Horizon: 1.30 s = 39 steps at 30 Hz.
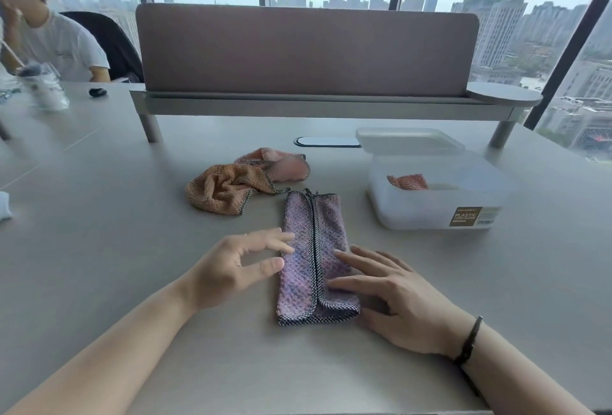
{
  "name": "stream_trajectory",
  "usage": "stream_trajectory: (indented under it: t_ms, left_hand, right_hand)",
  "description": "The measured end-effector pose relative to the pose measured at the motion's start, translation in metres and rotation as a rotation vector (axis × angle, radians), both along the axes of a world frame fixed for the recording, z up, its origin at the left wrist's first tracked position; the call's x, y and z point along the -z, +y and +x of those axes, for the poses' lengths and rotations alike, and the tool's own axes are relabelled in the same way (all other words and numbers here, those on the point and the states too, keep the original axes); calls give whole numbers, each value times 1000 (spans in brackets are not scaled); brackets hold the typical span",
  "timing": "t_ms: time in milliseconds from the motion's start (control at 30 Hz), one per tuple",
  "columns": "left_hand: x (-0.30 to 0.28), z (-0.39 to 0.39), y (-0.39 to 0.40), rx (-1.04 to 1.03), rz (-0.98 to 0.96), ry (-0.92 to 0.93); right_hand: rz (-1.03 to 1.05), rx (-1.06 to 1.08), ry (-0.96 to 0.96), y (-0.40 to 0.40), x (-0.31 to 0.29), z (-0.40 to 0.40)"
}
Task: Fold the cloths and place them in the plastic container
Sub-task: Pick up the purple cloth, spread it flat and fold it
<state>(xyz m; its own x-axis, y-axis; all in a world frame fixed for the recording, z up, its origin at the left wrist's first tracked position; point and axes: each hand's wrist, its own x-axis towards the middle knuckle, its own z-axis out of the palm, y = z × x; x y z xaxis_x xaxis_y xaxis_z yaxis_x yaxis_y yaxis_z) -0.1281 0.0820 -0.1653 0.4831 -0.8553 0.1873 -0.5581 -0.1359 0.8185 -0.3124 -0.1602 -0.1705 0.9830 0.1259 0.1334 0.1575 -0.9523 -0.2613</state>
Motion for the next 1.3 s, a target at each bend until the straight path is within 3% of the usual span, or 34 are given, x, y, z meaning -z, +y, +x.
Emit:
stream_trajectory:
  t_ms: [200,333,433,533,633,967,1300]
  left_hand:
    - [-4,-2,0,98,-72,-40]
    - [-3,-9,-5,185,66,-190]
    - [2,-12,-9,110,64,-286]
    - [6,-13,-14,-57,-17,-196]
    - [8,-9,-21,-85,-97,15]
    - [9,-6,-34,-195,-27,31]
    - [9,-16,-32,-312,-27,-264]
  right_hand:
    - [149,17,-285,3,8,9]
    - [397,157,-268,5,4,17]
    - [562,282,-217,5,1,23]
    - [692,324,-171,3,-2,28]
    - [781,360,-166,1,-7,35]
    - [662,380,-149,2,0,38]
    - [576,359,-146,4,-2,35]
